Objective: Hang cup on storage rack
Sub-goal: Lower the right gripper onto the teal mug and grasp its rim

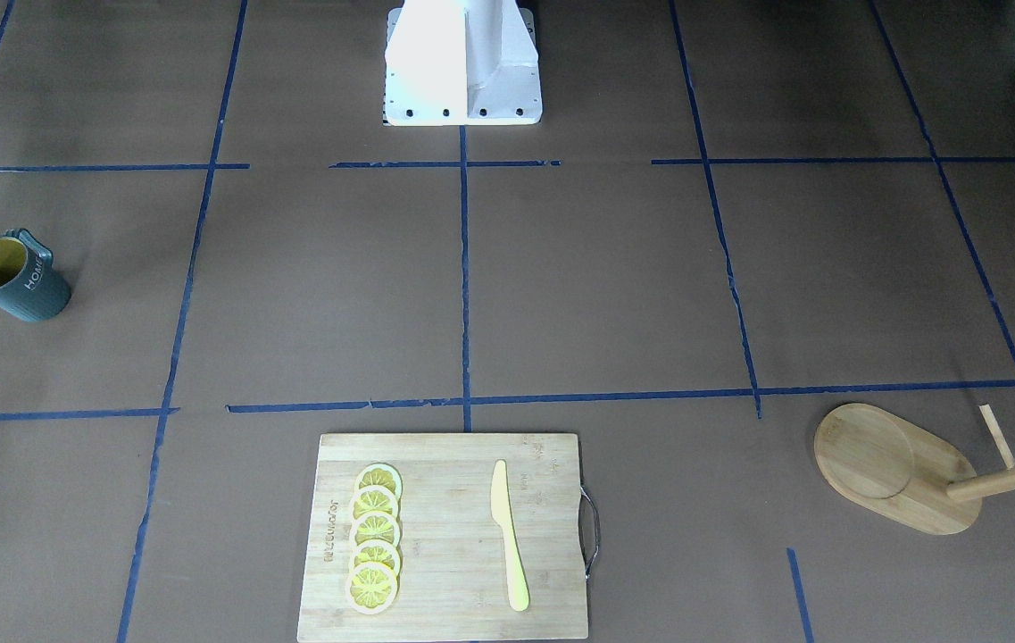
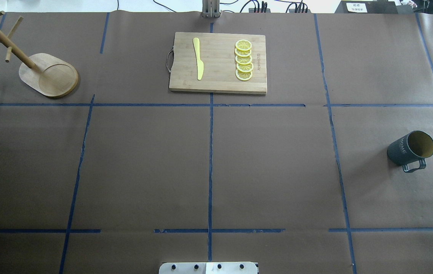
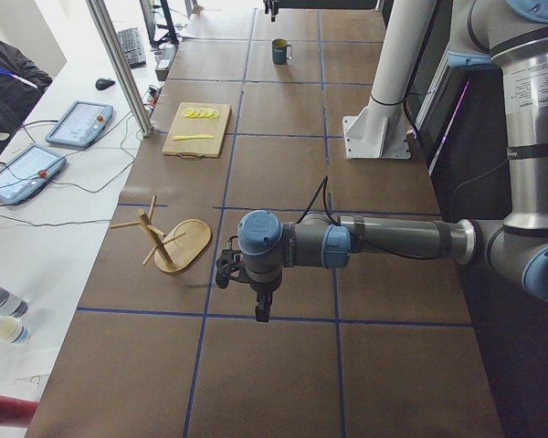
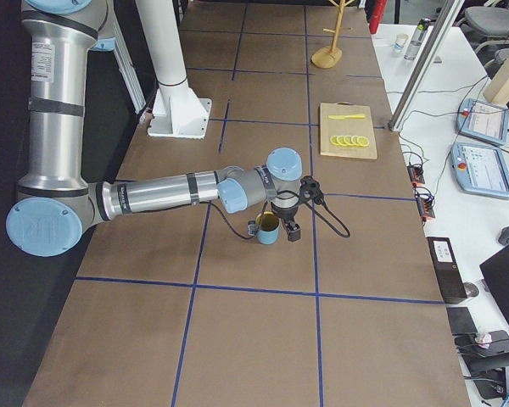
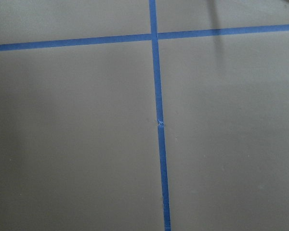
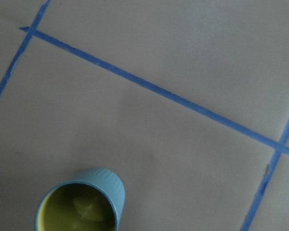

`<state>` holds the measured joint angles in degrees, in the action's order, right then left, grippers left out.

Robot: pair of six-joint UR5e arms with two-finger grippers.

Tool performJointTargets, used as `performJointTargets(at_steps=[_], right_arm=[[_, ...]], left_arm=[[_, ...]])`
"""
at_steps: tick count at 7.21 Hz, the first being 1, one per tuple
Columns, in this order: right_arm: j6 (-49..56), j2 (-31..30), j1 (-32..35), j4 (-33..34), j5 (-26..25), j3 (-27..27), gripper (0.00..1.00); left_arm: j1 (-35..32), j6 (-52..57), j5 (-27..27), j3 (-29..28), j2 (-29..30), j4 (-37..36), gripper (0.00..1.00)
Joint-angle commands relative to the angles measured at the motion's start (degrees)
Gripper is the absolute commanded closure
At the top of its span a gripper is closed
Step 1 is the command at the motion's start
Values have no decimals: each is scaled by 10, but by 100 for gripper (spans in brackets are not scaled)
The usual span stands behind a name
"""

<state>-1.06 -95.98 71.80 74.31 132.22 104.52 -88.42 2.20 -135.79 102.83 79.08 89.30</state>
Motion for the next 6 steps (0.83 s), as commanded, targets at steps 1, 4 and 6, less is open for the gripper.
performJointTargets(at_steps=[1,4,6], right_arm=[[-3,0,-39,-17,-3,-13,0],[-3,4,-62,-18,-9,-62,0],[-3,8,-93,-18,-10,-78,0]], left_arm=[[0,0,0,0,0,0,0],[0,0,0,-2,0,0,0],[0,0,0,-1,0,0,0]])
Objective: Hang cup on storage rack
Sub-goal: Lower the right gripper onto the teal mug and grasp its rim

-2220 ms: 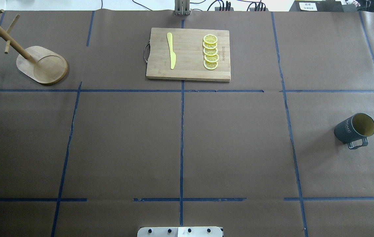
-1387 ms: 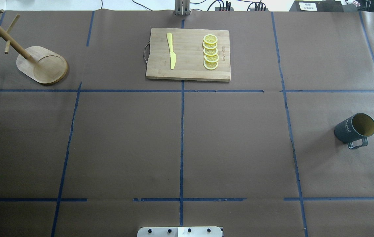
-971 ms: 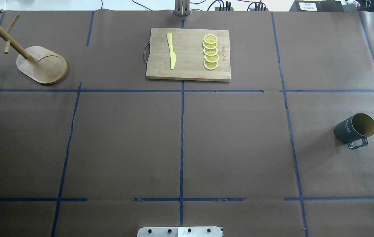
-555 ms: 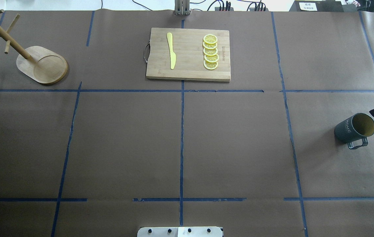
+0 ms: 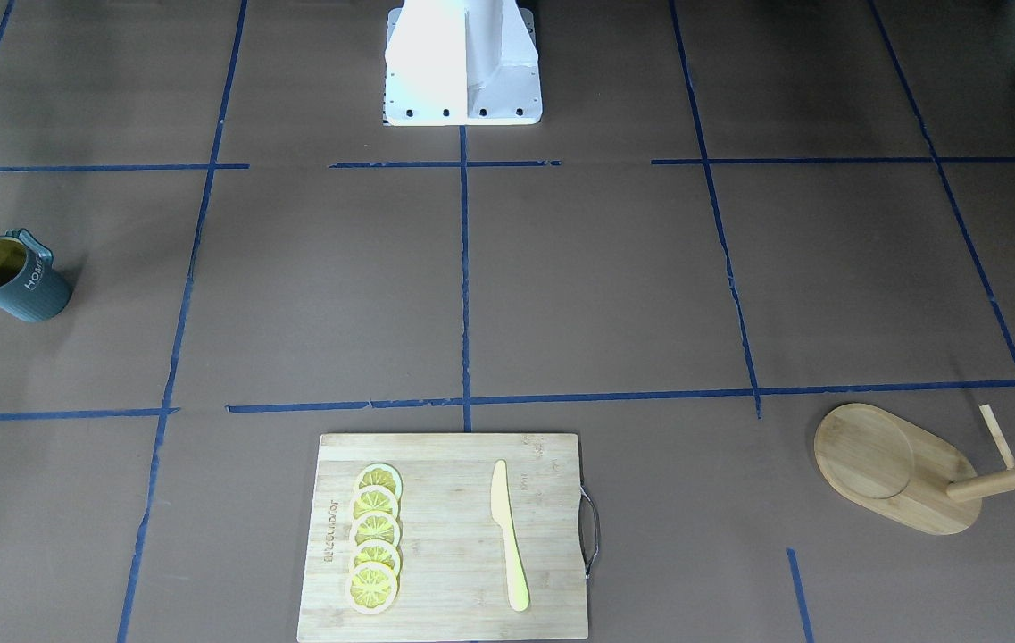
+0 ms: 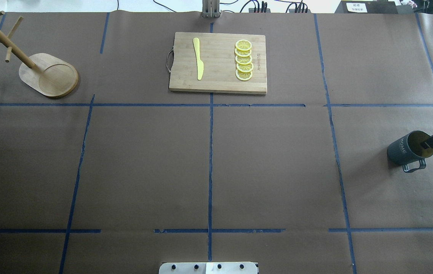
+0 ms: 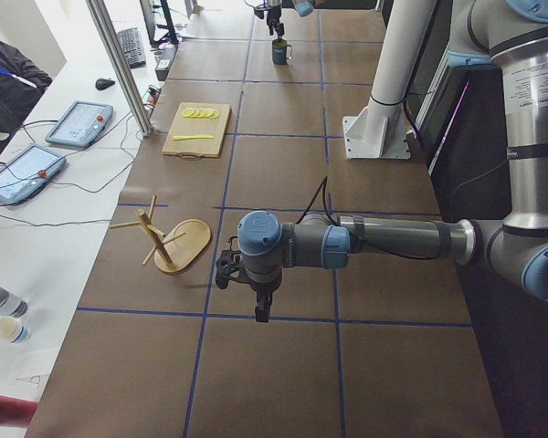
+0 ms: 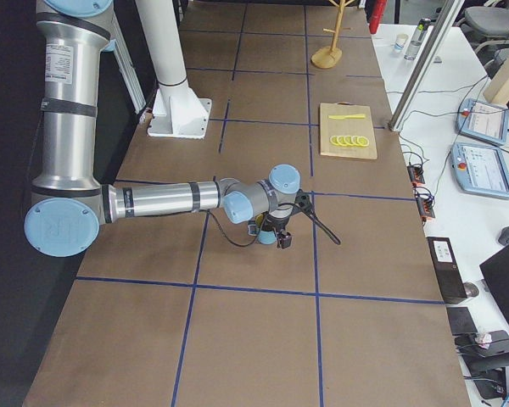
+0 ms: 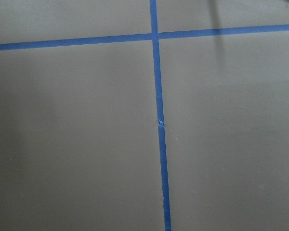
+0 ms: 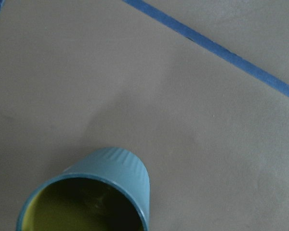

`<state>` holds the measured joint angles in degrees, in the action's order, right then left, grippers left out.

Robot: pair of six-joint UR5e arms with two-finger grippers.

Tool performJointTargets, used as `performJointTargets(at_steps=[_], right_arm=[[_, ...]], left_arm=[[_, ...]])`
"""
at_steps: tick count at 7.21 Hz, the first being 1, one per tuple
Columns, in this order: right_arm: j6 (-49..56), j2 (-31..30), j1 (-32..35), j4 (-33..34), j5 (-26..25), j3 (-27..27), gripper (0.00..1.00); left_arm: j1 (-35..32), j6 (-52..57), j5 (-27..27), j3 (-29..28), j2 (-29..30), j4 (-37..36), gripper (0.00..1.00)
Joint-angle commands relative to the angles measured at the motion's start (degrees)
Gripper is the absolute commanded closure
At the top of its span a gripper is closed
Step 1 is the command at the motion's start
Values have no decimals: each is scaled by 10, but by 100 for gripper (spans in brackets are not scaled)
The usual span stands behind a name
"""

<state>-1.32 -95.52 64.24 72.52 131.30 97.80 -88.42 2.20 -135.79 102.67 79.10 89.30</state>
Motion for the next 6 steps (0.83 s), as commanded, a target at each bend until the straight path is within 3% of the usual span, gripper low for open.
performJointTargets(at_steps=[1,2,3,4,5,6], right_arm=[[-1,6,-28,0,-1,-20,1],[-1,19,-28,-3,-1,-29,8],[0,30,-28,-3,-1,-30,69],[0,32,-28,-2,-3,-28,92],[-1,37,-28,4,-3,-30,100],[-1,37,-28,5,-9,-30,100]], left_arm=[[0,0,0,1,0,0,0],[0,0,0,2,0,0,0],[0,0,0,1,0,0,0],[0,0,0,1,0,0,0],[0,0,0,0,0,0,0],[0,0,0,0,-1,0,0]])
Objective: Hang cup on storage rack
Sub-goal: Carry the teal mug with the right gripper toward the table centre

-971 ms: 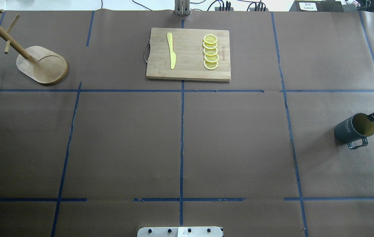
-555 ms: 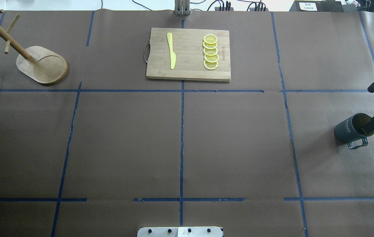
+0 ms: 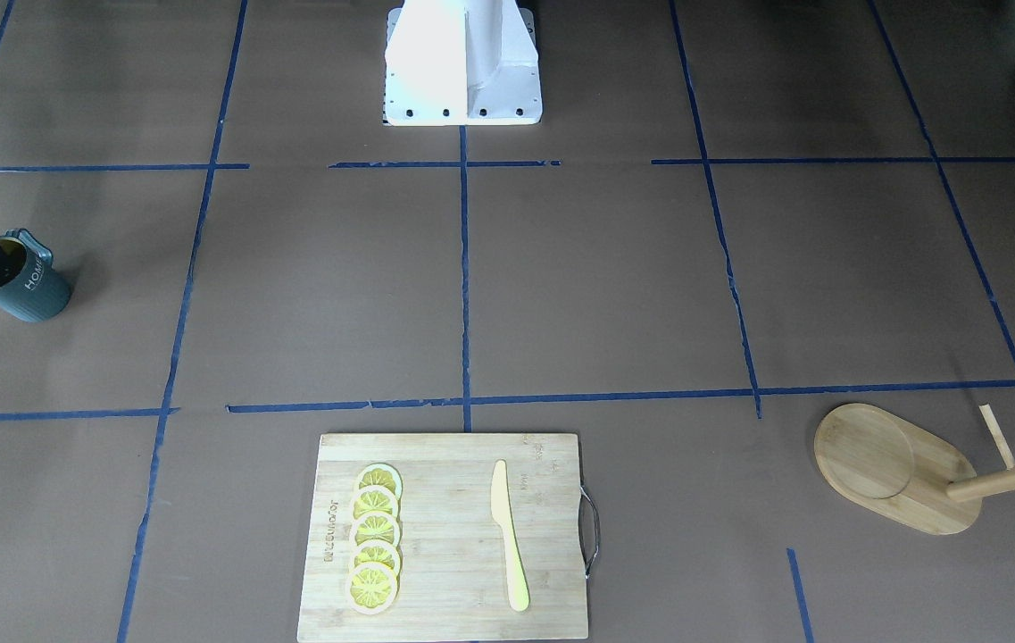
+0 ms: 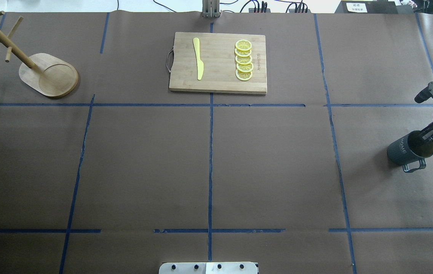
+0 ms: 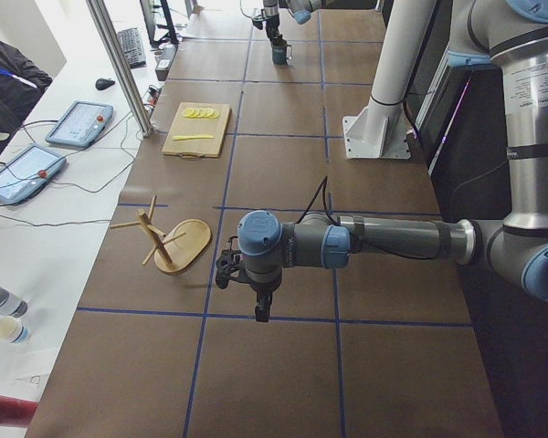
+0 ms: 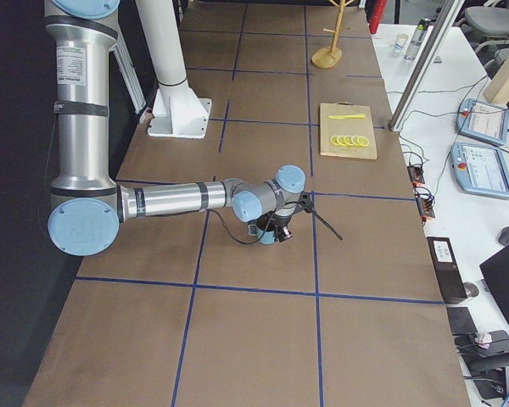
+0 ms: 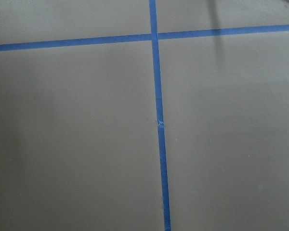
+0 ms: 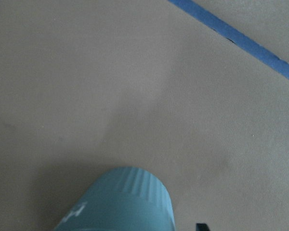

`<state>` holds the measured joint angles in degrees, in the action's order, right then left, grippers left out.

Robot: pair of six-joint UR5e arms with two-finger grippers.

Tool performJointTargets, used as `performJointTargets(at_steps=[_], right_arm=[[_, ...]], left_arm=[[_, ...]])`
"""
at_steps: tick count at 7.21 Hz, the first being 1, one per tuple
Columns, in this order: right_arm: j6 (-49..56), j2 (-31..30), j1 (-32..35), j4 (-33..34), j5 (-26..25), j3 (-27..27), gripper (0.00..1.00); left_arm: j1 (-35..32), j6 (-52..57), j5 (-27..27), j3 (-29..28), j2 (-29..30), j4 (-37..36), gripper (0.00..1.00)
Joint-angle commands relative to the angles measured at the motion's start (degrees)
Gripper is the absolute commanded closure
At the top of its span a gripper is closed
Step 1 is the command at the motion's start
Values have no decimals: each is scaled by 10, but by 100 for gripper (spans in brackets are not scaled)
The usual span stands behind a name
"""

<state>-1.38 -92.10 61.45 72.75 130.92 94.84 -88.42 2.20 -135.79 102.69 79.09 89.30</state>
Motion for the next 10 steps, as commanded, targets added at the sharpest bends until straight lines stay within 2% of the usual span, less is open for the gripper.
performJointTargets(at_steps=[1,3,4,5,6,8,10], right_arm=[[1,0,0,3,-12,-1,100],[-5,3,1,19,-9,5,100],[-42,13,1,61,-8,32,100],[-127,37,1,96,-7,66,100],[-219,70,-9,115,-6,87,100],[-428,176,-94,147,-15,99,100],[-555,297,-170,221,-67,91,100]], left_arm=[[0,0,0,0,-1,0,0],[0,0,0,0,-1,0,0],[0,0,0,0,-1,-1,0],[0,0,0,1,-1,-1,0],[0,0,0,1,-1,-1,0],[0,0,0,1,-1,-1,0],[1,0,0,3,-1,0,0]])
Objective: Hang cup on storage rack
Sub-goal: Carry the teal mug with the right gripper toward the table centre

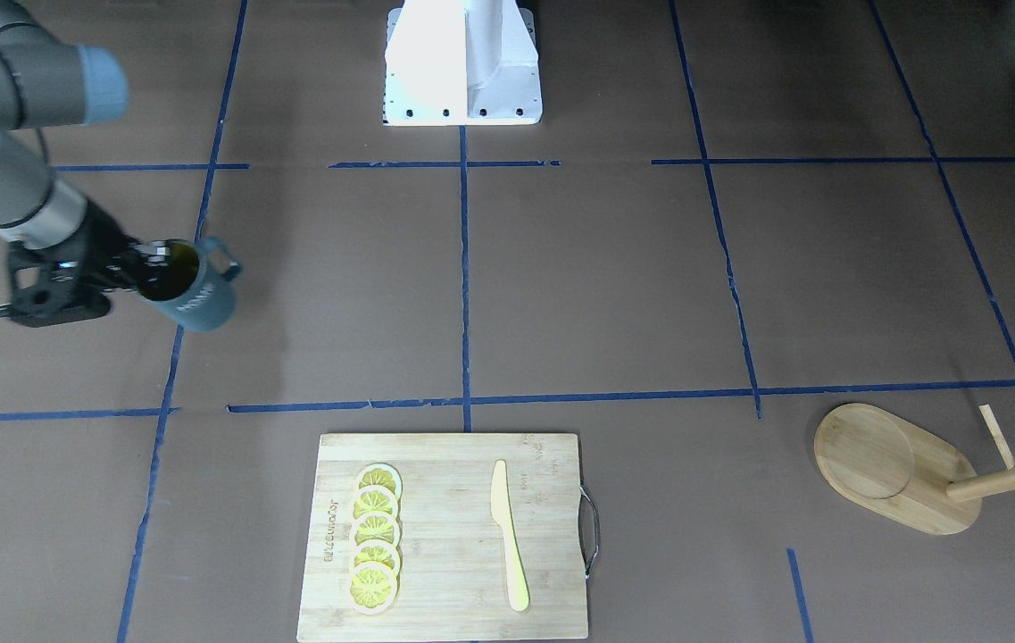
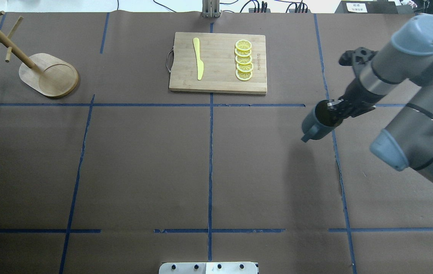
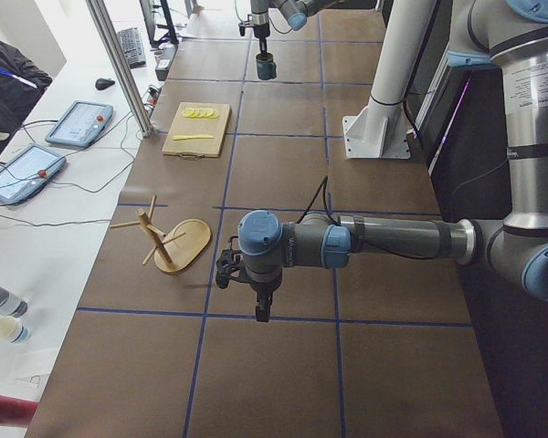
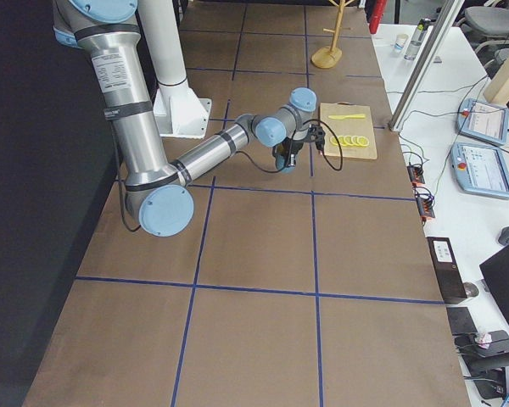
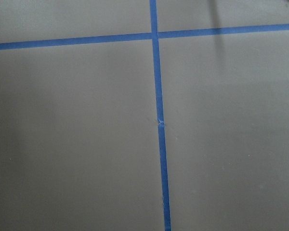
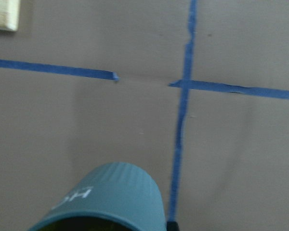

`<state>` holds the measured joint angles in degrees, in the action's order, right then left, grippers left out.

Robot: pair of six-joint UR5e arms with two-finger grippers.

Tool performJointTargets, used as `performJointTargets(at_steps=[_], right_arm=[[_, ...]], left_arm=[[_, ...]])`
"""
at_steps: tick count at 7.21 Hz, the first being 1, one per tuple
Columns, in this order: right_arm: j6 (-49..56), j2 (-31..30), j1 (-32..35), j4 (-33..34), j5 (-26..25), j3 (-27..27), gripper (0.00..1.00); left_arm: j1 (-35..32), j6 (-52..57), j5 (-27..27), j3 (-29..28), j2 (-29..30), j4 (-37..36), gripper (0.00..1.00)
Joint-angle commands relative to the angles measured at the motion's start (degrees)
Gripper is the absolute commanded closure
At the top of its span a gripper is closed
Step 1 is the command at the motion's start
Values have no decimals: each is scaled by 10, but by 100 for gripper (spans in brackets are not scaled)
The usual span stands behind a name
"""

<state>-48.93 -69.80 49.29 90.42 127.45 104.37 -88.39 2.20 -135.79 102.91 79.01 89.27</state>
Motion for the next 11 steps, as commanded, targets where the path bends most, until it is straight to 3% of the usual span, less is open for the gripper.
performJointTargets(at_steps=[1,3,5,9,10,11], right_arm=[[-130,124,-81,69,-57,-16,100],[-205,204,-138,70,-121,-77,100],[-267,271,-184,69,-154,-150,100],[-280,269,-206,67,-169,-161,98],[-279,267,-212,64,-169,-161,54],[-275,267,-219,64,-175,-160,1]], left_arm=[[1,0,0,1,0,-1,0],[1,0,-1,0,0,-1,0],[2,0,-1,-1,0,-1,0],[4,1,-1,-4,0,-1,0],[4,1,-1,-4,0,-1,0],[4,1,-1,-3,0,-1,0]])
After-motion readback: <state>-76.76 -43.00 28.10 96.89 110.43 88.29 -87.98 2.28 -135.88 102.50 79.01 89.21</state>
